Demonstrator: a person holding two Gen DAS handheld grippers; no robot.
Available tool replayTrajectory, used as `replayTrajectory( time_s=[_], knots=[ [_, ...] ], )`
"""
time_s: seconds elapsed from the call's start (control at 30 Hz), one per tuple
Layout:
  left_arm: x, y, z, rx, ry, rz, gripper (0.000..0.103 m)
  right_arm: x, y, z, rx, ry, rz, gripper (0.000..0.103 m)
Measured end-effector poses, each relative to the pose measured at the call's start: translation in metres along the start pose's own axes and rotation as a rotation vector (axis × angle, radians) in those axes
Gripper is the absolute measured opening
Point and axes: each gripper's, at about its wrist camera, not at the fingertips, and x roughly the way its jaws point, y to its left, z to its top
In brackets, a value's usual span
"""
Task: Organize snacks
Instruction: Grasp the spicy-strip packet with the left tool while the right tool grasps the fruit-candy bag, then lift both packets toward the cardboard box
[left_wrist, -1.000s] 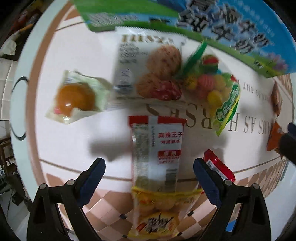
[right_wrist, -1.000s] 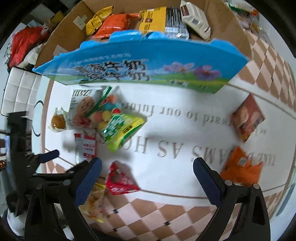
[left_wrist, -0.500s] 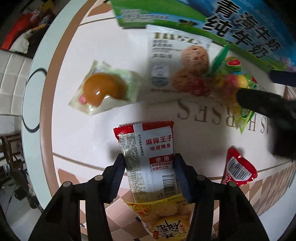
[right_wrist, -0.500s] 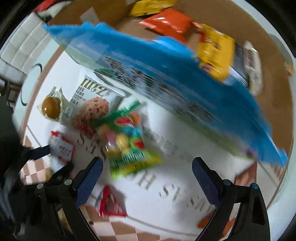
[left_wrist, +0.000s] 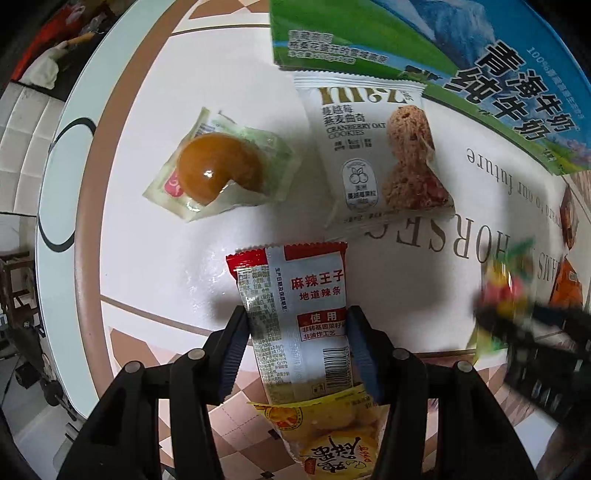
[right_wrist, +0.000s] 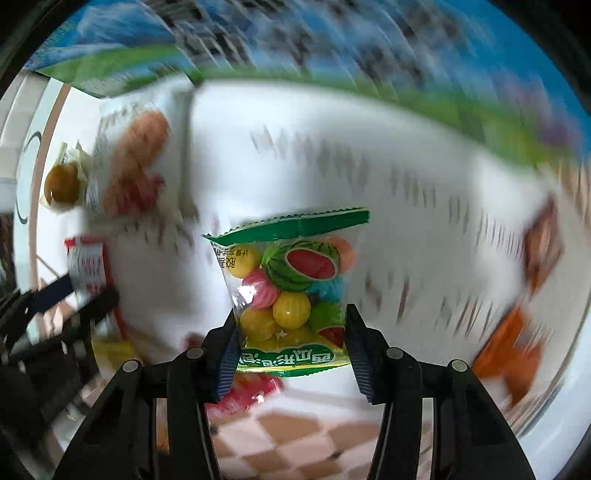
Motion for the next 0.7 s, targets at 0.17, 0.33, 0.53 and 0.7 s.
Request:
replayTrajectory(
  time_s=[0.17,0.33,0.53,0.7],
  knots=[
    [-0.004,-0.020,0.003,0.066,-0.007,0.021,0.051,0.007,-0.021,-0.026,0.109,0.027,0.076,0.054],
    [-0.004,-0.029,0.007,0.094,-0.004,0.026,0.053,0.008,-0.035,-0.031,0.158,0.026,0.094,0.057],
    [-0.004,-0.037,0.010,0.118,-0.001,0.053,0.054,0.006,-0.041,-0.018,0.167,0.009,0.079,0.063],
    [-0.004,-0.054,0.000,0.104,-0.021,0.058,0.046,0.000,-0.019,-0.027,0.154,-0.033,0.034,0.058]
  ],
)
